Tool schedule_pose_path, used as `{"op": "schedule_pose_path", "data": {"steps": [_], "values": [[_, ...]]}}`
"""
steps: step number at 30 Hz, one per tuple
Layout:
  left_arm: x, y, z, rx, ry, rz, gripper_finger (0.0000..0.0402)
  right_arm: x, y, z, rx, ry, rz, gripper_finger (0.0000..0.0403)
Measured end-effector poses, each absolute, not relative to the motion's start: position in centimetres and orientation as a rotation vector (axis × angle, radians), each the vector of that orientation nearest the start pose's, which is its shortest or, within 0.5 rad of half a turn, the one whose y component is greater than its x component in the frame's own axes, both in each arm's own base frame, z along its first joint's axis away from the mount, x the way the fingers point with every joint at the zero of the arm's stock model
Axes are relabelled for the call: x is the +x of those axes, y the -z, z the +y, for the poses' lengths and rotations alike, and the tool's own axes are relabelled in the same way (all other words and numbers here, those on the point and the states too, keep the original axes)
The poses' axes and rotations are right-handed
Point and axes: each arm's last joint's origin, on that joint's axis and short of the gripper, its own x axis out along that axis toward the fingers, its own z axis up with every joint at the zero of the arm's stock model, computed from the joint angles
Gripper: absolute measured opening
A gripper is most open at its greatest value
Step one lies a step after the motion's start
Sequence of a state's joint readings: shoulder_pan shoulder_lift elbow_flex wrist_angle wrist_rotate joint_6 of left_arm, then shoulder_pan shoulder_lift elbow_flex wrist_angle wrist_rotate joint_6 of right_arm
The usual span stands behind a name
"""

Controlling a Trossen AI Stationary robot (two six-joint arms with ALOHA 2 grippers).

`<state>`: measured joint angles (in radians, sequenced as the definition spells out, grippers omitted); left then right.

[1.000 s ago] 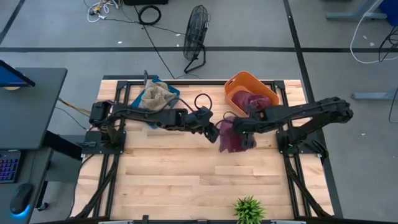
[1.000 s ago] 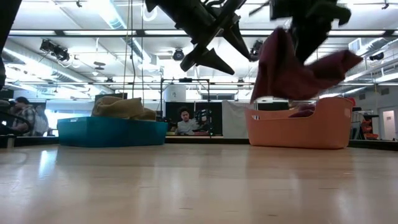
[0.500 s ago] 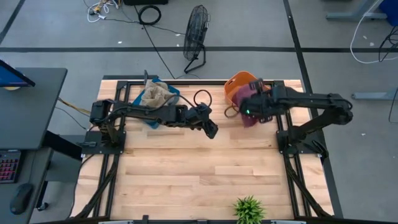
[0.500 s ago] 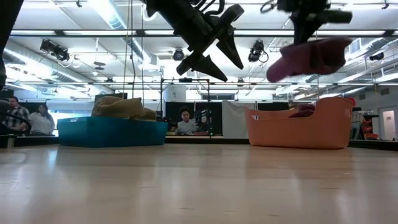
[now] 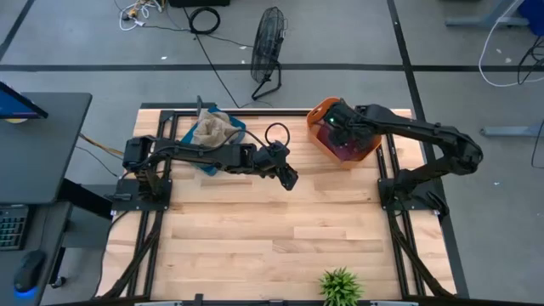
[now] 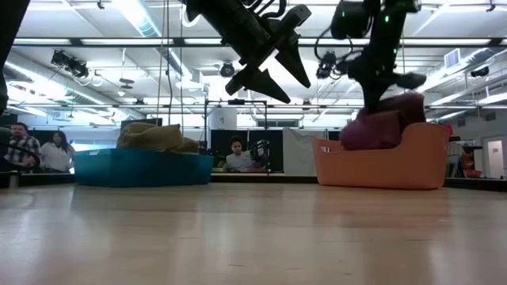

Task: Pick & Place hat
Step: Put the red cap into the orange bin

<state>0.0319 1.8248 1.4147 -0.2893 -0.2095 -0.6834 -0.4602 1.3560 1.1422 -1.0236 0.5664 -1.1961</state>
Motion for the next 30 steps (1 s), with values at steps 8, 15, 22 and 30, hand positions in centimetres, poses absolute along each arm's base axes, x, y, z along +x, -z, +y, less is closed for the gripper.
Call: {"op": "schedule_pose_path", "data": {"steps": [8, 15, 22, 30], "values": [[40.8, -25.4, 1.9, -0.559, -0.449, 0.596, 0.0225, 20.2, -24.2, -14.2, -0.995, -0.002, 1.687, 0.0004], [40.8, -25.4, 1.9, -0.556, -0.448, 0.596, 0.0225, 18.6, -21.2, -14.5, -0.92, -0.074, 1.719, 0.0007], [40.8, -25.4, 1.9, -0.558, -0.448, 0.596, 0.0225, 18.5, -20.5, -14.5, -0.976, -0.02, 1.771, 0.0042], [40.8, -25.4, 1.9, -0.558, -0.448, 0.596, 0.0225, 18.9, -22.2, -14.6, -0.91, 0.04, 1.747, 0.0125]]}}
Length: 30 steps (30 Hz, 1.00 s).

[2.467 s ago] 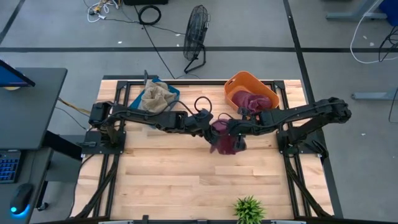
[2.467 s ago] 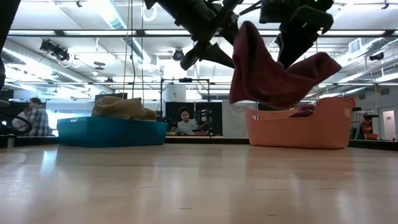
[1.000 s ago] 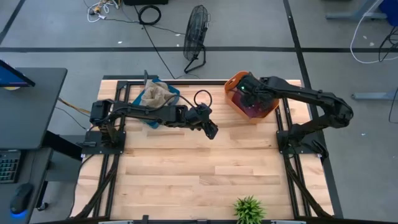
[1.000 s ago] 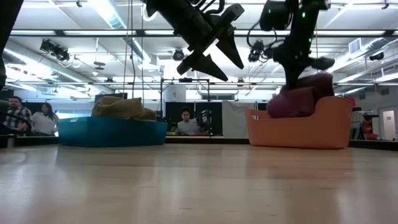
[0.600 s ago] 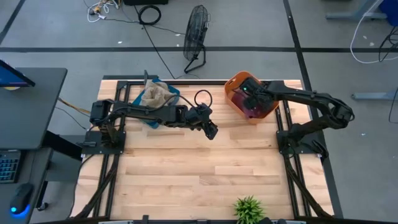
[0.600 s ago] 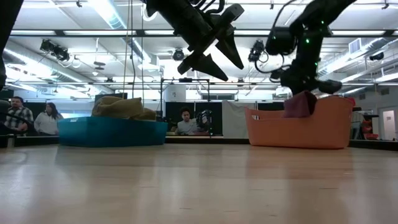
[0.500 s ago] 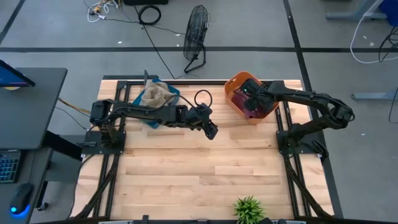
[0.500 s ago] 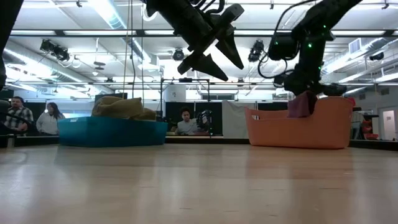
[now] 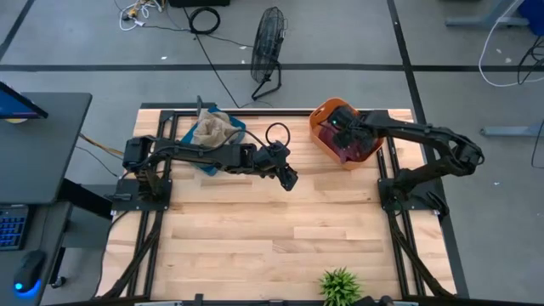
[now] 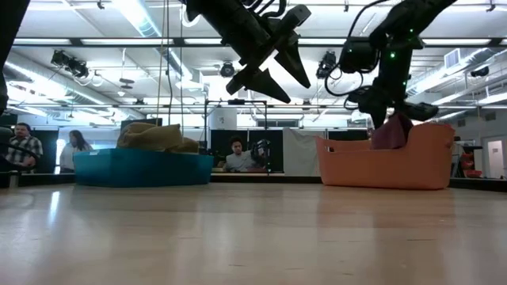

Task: Pick & Place hat
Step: Put the red cap into the orange bin

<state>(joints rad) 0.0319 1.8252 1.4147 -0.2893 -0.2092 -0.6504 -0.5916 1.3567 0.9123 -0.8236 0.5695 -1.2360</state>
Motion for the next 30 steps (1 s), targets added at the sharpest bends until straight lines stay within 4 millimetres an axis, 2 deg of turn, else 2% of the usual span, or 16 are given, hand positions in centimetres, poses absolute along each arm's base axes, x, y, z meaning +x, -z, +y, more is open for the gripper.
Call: {"op": "schedule_pose_path", "data": {"steps": [4, 9, 13, 16, 19, 21, 30], "values": [[40.8, -25.4, 1.9, -0.559, -0.448, 0.596, 0.0225, 19.0, -23.6, -14.3, -0.857, 0.062, 1.754, 0.0157], [40.8, -25.4, 1.9, -0.559, -0.448, 0.596, 0.0225, 19.6, -27.5, -13.7, -0.736, 0.214, 1.679, 0.0167], [40.8, -25.4, 1.9, -0.559, -0.448, 0.596, 0.0225, 20.1, -31.6, -12.2, -0.557, 0.25, 1.446, 0.0148], [40.8, -25.4, 1.9, -0.559, -0.448, 0.596, 0.0225, 20.4, -33.3, -11.0, -0.367, 0.198, 1.267, 0.0107], [40.8, -25.4, 1.9, -0.559, -0.448, 0.596, 0.0225, 20.7, -33.1, -10.1, -0.268, 0.154, 1.221, 0.0039], [40.8, -25.4, 1.9, -0.559, -0.448, 0.596, 0.0225, 20.8, -32.3, -9.8, -0.253, 0.135, 1.248, 0.0011], [40.8, -25.4, 1.9, -0.559, -0.448, 0.596, 0.0225, 20.2, -26.5, -8.5, -0.177, 0.069, 1.428, 0.0003]]}}
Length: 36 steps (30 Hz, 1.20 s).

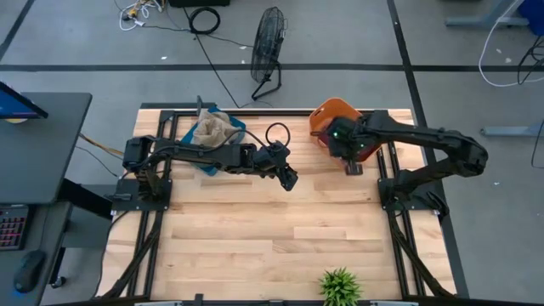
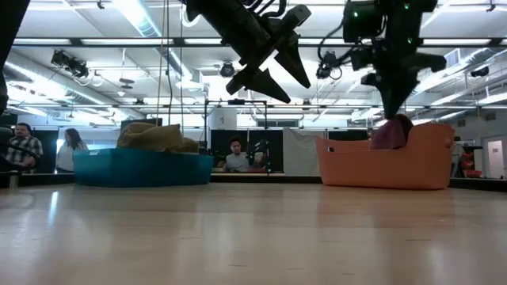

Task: Pick & Place hat
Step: Put the red cap into the orange bin, then return to Home Position

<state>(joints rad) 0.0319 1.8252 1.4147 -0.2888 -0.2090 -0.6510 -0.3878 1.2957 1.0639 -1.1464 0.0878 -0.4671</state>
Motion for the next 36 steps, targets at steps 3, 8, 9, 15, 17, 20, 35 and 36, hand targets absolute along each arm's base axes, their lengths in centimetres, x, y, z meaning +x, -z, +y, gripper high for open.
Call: {"op": "schedule_pose_path", "data": {"steps": [3, 8, 9, 15, 17, 20, 35, 36], "values": [[40.8, -25.4, 1.9, -0.559, -0.448, 0.596, 0.0225, 19.8, -25.3, -8.4, -0.168, 0.065, 1.461, 0.0002], [40.8, -25.4, 1.9, -0.555, -0.447, 0.596, 0.0225, 18.8, -23.7, -8.9, -0.221, 0.151, 1.579, 0.0002], [40.8, -25.4, 1.9, -0.555, -0.447, 0.597, 0.0225, 18.6, -23.6, -8.9, -0.23, 0.164, 1.597, 0.0001], [40.8, -25.4, 1.9, -0.554, -0.446, 0.597, 0.0225, 18.3, -23.7, -9.3, -0.284, 0.22, 1.637, 0.0001], [40.8, -25.4, 1.9, -0.554, -0.446, 0.597, 0.0225, 18.3, -23.7, -9.3, -0.267, 0.19, 1.626, 0.0001], [40.8, -25.4, 1.9, -0.554, -0.446, 0.597, 0.0225, 18.5, -23.6, -9.2, -0.174, 0.164, 1.576, 0.0001], [37.6, -31.4, 1.6, -0.512, -0.333, 0.506, 0.0225, 19.4, -30.7, -7.7, 0.036, 0.259, 1.371, 0.0059], [36.9, -32.1, 1.6, -0.498, -0.325, 0.499, 0.0225, 19.4, -32.0, -7.5, 0.045, 0.27, 1.322, 0.0058]]}}
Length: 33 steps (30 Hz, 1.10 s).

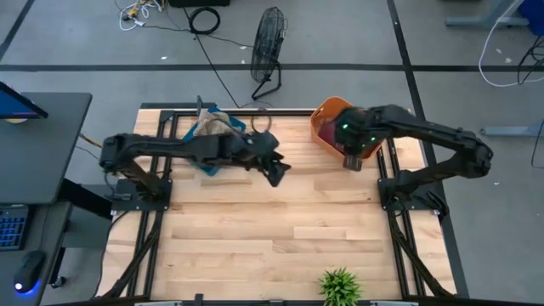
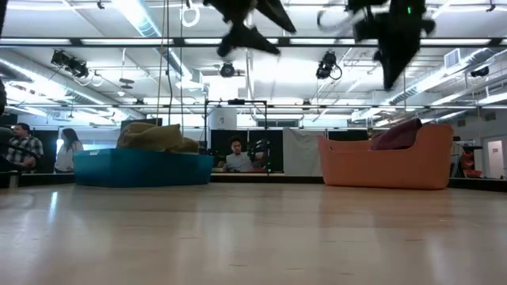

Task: Pick & Place hat
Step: Return to Home Position

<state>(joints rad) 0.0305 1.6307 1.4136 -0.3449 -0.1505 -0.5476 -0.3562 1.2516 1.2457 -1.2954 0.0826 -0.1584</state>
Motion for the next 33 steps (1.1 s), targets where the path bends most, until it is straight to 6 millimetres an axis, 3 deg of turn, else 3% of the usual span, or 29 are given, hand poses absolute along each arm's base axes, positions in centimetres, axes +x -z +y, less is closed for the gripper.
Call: {"op": "schedule_pose_path", "data": {"steps": [4, 8, 14, 19, 23, 27, 33], "values": [[34.0, -35.1, 1.5, -0.489, -0.319, 0.473, 0.0225, 18.7, -37.1, -6.3, 0.108, 0.243, 1.089, 0.0046], [31.0, -37.1, 1.3, -0.414, -0.31, 0.499, 0.0225, 16.5, -41.5, -4.4, 0.115, 0.192, 0.84, 0.0033], [27.5, -39.4, 0.4, -0.327, -0.323, 0.472, 0.0225, 12.2, -44.6, -2.4, 0.119, 0.16, 0.547, 0.0017], [26.1, -40.5, -0.5, -0.243, -0.302, 0.441, 0.0225, 10.1, -44.5, -1.6, 0.119, 0.128, 0.422, 0.0007], [26.0, -40.1, -0.9, -0.225, -0.279, 0.439, 0.0225, 9.5, -43.3, -1.4, 0.138, 0.122, 0.357, 0.0005], [26.3, -36.9, -1.2, -0.264, -0.266, 0.421, 0.0224, 9.5, -41.1, -1.2, 0.173, 0.103, 0.315, 0.0008], [25.6, -32.2, -1.0, -0.366, -0.144, 0.257, 0.0224, 9.6, -38.1, -1.0, 0.174, 0.058, 0.284, 0.0008]]}}
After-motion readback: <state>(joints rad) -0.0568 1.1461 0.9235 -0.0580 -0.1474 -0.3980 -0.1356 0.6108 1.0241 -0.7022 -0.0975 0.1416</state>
